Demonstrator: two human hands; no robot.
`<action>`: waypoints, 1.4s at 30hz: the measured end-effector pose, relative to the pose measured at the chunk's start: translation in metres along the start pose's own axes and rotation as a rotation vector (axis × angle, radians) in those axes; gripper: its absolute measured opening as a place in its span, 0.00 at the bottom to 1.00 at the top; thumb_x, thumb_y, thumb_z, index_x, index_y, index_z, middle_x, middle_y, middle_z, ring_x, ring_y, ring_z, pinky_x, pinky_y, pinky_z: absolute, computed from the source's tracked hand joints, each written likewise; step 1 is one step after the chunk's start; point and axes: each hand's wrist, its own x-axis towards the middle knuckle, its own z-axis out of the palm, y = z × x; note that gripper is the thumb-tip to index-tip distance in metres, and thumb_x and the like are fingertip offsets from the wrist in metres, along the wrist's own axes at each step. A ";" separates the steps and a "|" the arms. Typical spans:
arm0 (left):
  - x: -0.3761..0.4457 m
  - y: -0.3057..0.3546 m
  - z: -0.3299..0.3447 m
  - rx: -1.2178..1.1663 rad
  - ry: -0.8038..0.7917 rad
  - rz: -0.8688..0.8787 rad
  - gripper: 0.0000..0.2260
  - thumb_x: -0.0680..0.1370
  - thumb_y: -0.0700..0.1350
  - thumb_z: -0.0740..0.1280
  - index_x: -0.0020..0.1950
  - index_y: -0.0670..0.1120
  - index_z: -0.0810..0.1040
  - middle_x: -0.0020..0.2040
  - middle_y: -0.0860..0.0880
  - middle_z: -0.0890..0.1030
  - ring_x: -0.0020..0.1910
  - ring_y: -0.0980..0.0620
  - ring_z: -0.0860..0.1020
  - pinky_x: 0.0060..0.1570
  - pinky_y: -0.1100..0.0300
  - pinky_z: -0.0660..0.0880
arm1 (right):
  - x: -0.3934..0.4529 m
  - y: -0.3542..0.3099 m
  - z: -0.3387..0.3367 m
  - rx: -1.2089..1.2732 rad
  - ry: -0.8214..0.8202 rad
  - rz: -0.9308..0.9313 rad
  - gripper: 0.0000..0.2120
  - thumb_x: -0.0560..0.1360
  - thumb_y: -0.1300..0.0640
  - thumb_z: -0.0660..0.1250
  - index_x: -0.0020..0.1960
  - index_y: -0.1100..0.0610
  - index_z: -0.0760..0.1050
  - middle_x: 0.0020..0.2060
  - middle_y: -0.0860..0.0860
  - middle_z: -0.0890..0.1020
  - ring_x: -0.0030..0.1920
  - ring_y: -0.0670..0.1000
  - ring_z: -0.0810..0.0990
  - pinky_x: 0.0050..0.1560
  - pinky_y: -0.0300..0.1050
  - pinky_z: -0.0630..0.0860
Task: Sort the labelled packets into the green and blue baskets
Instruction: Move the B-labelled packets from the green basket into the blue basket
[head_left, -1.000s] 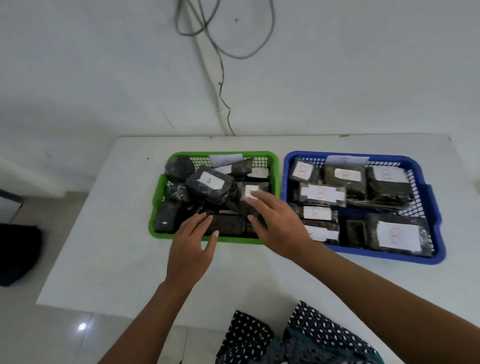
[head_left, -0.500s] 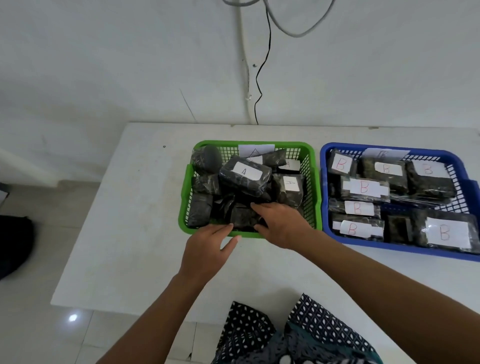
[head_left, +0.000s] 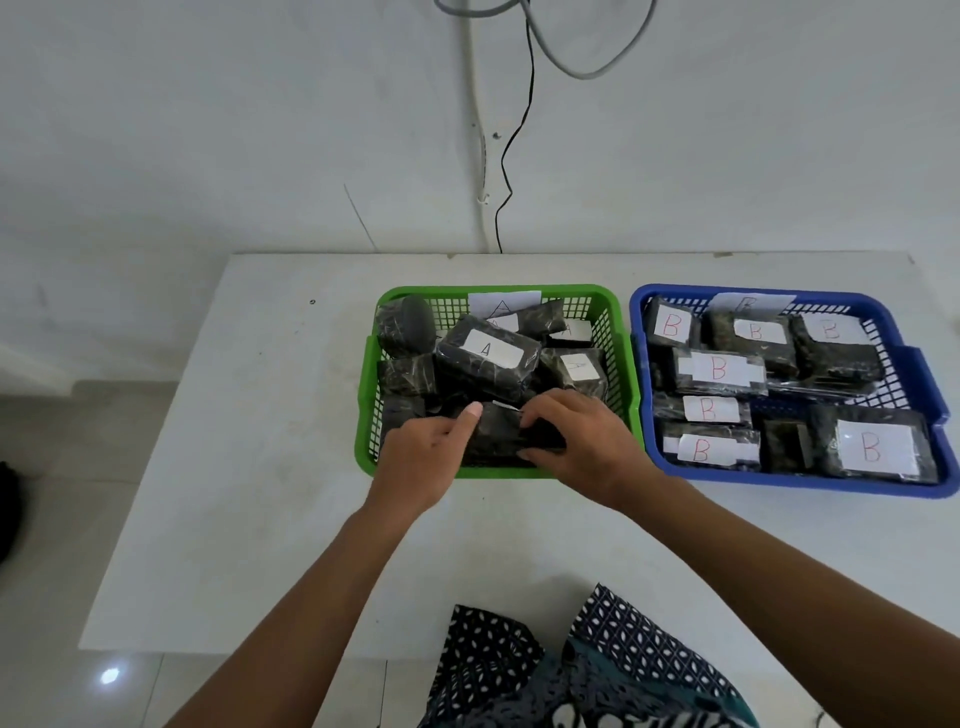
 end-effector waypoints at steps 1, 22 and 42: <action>0.004 0.004 -0.001 -0.035 -0.054 -0.041 0.33 0.75 0.73 0.55 0.43 0.45 0.85 0.36 0.49 0.85 0.39 0.55 0.84 0.47 0.56 0.78 | -0.003 -0.002 0.001 -0.027 0.074 -0.060 0.16 0.69 0.55 0.78 0.54 0.53 0.77 0.54 0.49 0.81 0.54 0.53 0.79 0.52 0.51 0.75; 0.005 0.009 -0.016 -0.945 -0.226 -0.080 0.22 0.74 0.30 0.71 0.64 0.48 0.79 0.58 0.47 0.85 0.59 0.49 0.82 0.55 0.59 0.80 | 0.014 -0.009 -0.022 0.973 0.134 0.877 0.15 0.74 0.55 0.75 0.59 0.51 0.77 0.53 0.51 0.84 0.52 0.53 0.85 0.52 0.53 0.83; 0.014 -0.002 -0.043 -0.700 0.226 0.062 0.04 0.76 0.46 0.74 0.51 0.51 0.85 0.46 0.50 0.87 0.49 0.51 0.85 0.52 0.54 0.82 | 0.056 -0.020 -0.021 0.867 0.232 0.584 0.26 0.69 0.50 0.79 0.64 0.50 0.74 0.54 0.46 0.83 0.51 0.42 0.83 0.48 0.36 0.81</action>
